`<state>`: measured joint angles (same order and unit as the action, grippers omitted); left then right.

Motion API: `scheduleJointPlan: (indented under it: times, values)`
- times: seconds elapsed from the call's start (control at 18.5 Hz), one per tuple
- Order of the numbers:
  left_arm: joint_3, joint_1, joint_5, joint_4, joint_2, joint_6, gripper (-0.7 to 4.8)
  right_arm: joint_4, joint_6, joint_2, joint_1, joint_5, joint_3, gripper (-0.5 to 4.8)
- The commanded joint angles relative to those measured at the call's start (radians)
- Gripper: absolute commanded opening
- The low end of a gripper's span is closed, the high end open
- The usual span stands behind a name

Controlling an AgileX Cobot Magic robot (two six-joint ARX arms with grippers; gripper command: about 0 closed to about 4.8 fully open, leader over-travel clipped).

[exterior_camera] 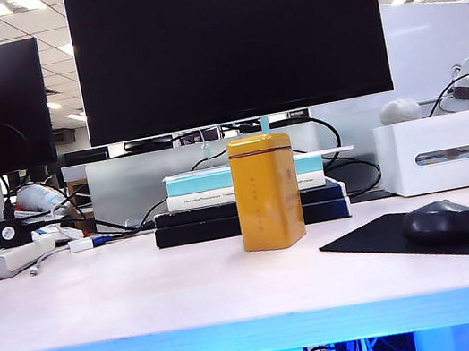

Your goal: Place the black mouse on the black mouse pad.

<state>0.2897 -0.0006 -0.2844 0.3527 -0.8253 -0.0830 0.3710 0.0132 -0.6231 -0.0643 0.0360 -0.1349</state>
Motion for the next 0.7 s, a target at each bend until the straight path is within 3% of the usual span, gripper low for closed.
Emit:
scheduleJointPlan:
  times: [0.05,0.7]
  values:
    - [0.003,0.003,0.0,0.034,0.028,-0.008,-0.06,0.092,-0.014,0.023,0.0,0.029,0.018,-0.06]
    - [-0.117,0.003,0.041,-0.218,0.435,-0.057,-0.06,-0.218,-0.013,0.323,-0.053,0.037,0.02,-0.06]
